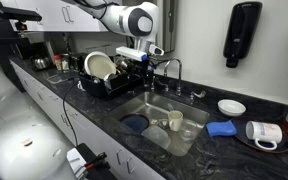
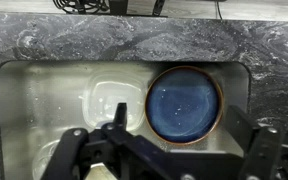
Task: Remove the clear bowl from the sink and put it on the counter
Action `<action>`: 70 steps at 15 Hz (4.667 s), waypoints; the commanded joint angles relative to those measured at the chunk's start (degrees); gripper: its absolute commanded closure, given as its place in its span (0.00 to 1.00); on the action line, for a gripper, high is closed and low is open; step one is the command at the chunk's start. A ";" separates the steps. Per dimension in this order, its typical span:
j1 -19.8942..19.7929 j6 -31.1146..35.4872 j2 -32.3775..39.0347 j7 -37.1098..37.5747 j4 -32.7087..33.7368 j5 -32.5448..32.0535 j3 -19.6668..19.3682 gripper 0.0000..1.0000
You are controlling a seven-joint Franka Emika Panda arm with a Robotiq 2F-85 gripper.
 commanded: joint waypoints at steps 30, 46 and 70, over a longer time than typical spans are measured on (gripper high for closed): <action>-4.87 21.49 18.86 -21.23 3.04 -12.84 -1.88 0.00; -12.13 46.95 31.03 -47.29 3.58 -3.02 0.08 0.00; -11.27 43.97 48.06 -34.92 16.56 -21.12 -2.90 0.30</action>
